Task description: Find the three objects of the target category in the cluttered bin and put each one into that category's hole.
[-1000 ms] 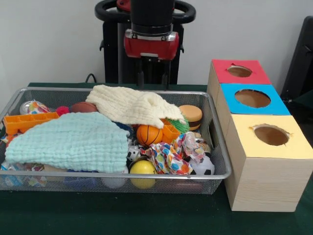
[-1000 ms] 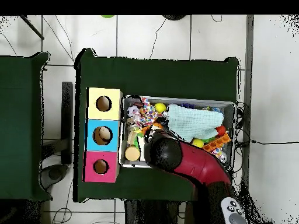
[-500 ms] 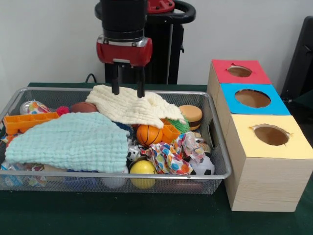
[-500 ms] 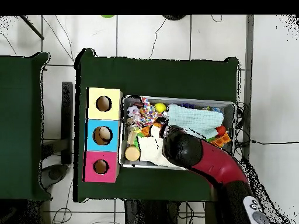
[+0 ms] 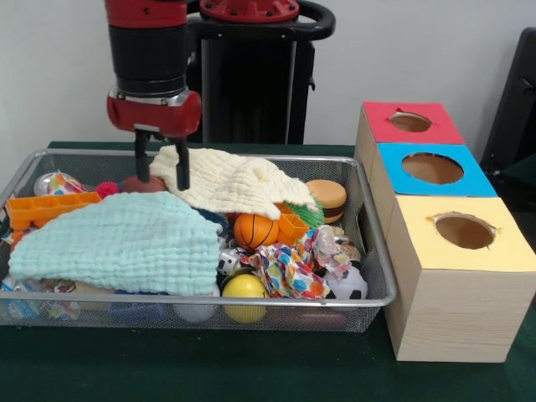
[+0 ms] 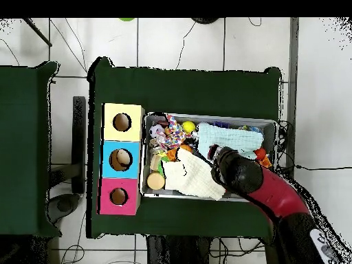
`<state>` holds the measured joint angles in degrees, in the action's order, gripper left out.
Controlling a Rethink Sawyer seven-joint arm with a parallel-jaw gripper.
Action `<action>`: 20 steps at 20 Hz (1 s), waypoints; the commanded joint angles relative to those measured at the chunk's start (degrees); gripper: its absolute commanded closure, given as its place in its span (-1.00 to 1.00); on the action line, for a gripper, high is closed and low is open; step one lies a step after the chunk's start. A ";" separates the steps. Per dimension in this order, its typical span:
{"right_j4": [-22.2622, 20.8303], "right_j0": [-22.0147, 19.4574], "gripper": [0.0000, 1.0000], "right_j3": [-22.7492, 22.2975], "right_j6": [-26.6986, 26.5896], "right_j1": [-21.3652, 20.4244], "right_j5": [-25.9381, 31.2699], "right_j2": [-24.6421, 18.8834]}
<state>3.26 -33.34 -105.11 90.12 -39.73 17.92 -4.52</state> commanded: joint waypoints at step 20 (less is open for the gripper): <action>-9.95 -8.66 -1.00 23.10 -4.95 14.73 1.62 -7.86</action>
<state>-2.30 -39.86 -88.15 90.12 -30.47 17.93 -6.83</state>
